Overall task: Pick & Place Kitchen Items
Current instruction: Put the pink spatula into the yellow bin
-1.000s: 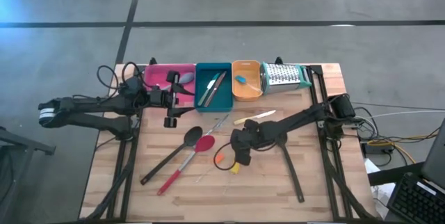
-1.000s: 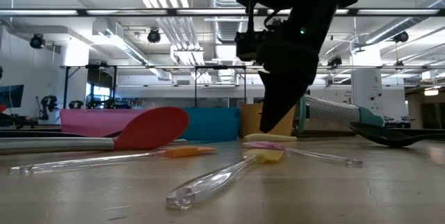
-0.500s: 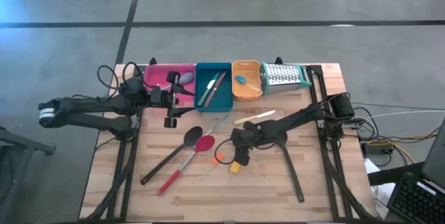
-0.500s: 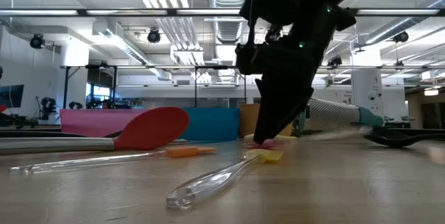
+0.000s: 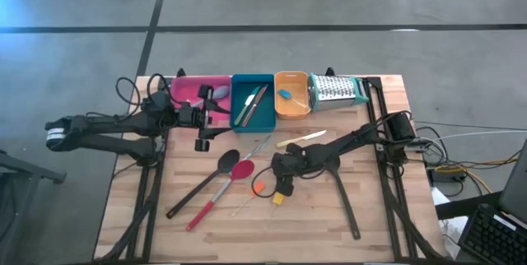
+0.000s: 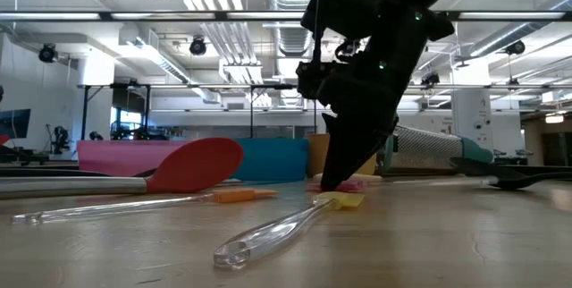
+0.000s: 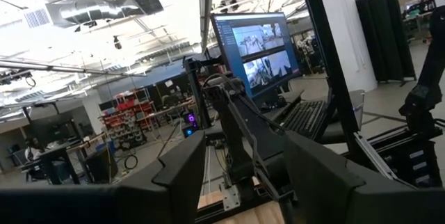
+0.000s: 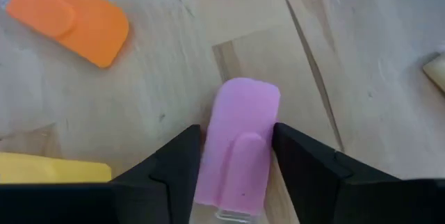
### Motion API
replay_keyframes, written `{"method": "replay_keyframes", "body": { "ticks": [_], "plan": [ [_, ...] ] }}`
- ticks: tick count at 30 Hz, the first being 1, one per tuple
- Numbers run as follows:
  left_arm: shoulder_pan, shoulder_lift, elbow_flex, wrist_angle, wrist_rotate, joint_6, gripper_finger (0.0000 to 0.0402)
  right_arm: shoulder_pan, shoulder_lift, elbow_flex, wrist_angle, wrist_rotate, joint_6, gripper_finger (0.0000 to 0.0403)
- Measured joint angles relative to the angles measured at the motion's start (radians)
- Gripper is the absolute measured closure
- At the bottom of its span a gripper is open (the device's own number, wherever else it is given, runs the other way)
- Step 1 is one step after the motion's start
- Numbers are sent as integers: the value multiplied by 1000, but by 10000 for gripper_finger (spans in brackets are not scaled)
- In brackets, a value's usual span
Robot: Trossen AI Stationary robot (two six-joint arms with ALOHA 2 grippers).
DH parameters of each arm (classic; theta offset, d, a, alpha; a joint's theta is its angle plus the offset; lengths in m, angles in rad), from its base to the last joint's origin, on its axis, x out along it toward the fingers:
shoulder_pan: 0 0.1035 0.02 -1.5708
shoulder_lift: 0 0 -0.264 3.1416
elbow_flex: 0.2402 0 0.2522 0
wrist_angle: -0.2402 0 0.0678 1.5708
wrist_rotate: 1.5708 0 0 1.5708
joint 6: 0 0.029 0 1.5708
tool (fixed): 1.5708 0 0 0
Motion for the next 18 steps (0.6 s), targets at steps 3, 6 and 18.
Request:
{"method": "replay_keyframes", "body": {
  "ticks": [3, 6, 18],
  "plan": [
    [0, 0, 0, 0, 0, 0, 204, -1, -7, -2, -7, 2, -5, 259],
    [0, 0, 0, -1, 0, 0, 204, -1, -2, -2, -12, 8, -22, 306],
    [0, 0, 0, -1, 0, 0, 204, -3, -52, 23, -77, 8, -99, 386]
  ]
}}
